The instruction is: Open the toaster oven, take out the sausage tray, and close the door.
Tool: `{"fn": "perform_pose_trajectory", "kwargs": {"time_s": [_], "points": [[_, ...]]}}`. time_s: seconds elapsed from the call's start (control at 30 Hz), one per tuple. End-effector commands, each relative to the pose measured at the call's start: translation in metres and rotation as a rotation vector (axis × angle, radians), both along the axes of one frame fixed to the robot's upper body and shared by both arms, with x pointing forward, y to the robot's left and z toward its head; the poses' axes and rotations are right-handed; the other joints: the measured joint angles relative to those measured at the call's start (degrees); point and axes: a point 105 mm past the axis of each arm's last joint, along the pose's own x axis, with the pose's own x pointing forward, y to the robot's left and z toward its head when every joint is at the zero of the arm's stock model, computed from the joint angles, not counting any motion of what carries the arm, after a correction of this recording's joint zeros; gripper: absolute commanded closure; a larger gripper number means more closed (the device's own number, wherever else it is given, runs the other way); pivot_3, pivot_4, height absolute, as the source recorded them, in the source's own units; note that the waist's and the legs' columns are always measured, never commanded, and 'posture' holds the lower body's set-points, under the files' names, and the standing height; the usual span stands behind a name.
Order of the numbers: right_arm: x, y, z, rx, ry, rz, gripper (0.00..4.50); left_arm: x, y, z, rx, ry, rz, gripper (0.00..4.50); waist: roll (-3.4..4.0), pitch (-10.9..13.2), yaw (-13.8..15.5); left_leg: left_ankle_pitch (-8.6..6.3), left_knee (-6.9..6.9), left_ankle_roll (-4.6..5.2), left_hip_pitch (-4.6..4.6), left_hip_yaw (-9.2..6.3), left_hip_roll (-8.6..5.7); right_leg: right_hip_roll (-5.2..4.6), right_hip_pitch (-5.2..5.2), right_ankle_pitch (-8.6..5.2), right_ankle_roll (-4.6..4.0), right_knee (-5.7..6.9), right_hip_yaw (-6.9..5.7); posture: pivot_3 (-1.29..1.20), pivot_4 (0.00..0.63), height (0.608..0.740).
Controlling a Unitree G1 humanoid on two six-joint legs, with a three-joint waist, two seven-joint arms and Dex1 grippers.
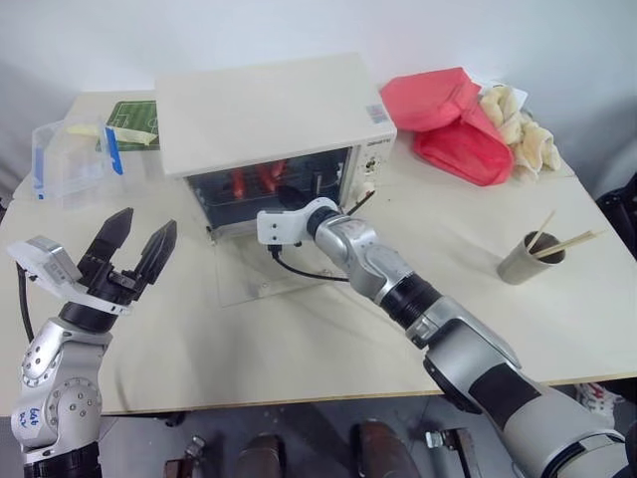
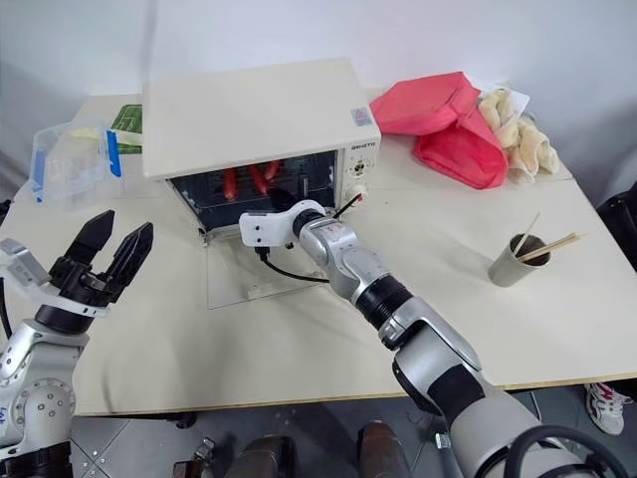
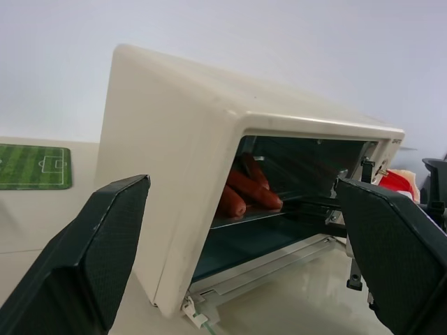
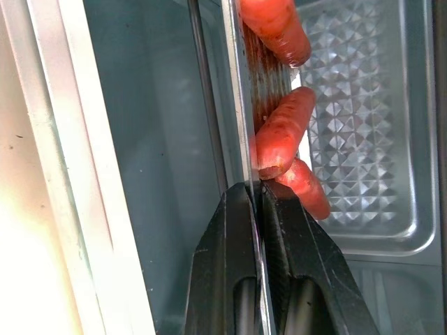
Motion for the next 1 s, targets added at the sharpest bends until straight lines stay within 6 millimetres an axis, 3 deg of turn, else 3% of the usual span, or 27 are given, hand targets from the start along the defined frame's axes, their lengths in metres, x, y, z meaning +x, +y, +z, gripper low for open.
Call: {"fn": "perform_pose_trajectory", "kwargs": {"time_s": [0.03,0.23,0.6,1.0], "points": [[-0.004,0.014,0.038,0.082,-0.093,0.045,4.39,-0.003,-0.005,0.004,0.016,-0.012,-0.051,0.00,0.00,0.0,0.0,0.00,0.00,0.00,0.00,0.00,0.00,0.00,0.00,0.00,0.00,0.00,0.00,0.00,0.150,0.740],[-0.001,0.016,0.037,0.071,-0.089,0.051,4.39,0.009,-0.015,-0.003,0.046,0.042,-0.143,0.00,0.00,0.0,0.0,0.00,0.01,0.00,0.00,0.00,0.00,-0.01,0.00,0.00,0.00,0.00,0.00,0.00,0.150,0.740],[-0.002,0.020,0.037,0.066,-0.082,0.068,4.39,0.047,-0.007,-0.003,0.136,0.083,-0.228,0.00,0.00,0.0,-1.1,0.02,-0.03,-0.03,0.00,-0.02,0.00,0.03,-0.02,0.00,0.00,0.04,-0.05,0.00,0.150,0.740],[0.000,0.018,0.038,0.067,-0.089,0.061,4.39,0.055,-0.023,0.003,0.201,0.114,-0.401,0.00,0.00,0.0,-1.5,0.02,0.00,-0.03,0.00,-0.10,0.00,0.03,-0.02,0.00,0.00,0.11,-0.08,0.00,0.150,0.740]]}}
